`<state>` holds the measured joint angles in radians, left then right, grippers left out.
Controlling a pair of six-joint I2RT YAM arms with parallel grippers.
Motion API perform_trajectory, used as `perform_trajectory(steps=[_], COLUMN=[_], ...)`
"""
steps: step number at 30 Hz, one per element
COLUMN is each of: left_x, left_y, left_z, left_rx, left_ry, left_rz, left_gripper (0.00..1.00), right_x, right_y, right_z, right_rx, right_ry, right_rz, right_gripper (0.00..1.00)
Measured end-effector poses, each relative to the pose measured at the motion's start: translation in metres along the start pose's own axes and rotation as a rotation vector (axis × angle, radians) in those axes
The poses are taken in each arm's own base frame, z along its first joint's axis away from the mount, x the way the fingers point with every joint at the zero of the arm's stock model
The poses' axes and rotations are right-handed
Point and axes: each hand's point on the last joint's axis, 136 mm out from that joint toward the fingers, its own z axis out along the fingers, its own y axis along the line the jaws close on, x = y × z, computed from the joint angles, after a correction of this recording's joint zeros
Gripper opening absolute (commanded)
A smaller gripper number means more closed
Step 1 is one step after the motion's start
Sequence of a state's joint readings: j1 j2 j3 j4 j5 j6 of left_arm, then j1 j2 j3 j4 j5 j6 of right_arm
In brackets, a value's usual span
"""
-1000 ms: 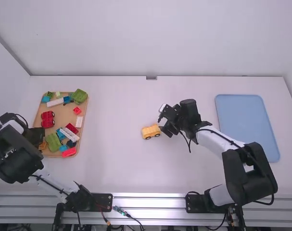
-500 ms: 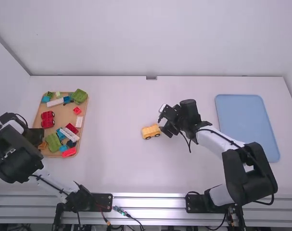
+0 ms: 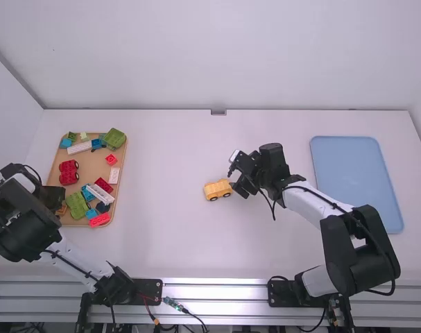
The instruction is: Assemble lego blocks to make yellow taxi
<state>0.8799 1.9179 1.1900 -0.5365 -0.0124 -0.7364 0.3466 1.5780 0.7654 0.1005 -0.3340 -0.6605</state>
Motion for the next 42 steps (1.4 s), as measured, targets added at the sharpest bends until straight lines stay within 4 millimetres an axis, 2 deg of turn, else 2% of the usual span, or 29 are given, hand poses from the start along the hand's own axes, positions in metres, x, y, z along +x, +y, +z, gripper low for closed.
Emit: perform_trajectory(steps=[12,19,23,33,42], left_x=[0.001,-0.003,0.003,0.005,0.005], left_y=[0.000,-0.004,-0.001,0.001,0.001], left_z=[0.000,0.002,0.008,0.012,0.012], left_rx=[0.000,0.016,0.018,0.018,0.018], left_ry=[0.001,-0.017,-0.017,-0.018,-0.019], left_rz=[0.005,0.005,0.008,0.009,0.020], left_gripper=[0.59,0.60,0.61,0.48,0.46], right_x=[0.000,0.000,0.000,0.000,0.000], right_y=[0.000,0.000,0.000,0.000,0.000], right_z=[0.000,0.000,0.000,0.000,0.000], right_rx=[0.000,0.001,0.000,0.000,0.001], right_ry=[0.000,0.000,0.001,0.001,0.001], right_rz=[-0.002,-0.002,-0.001,-0.001,-0.001], right_gripper=[0.99,0.99,0.99,0.99,0.99])
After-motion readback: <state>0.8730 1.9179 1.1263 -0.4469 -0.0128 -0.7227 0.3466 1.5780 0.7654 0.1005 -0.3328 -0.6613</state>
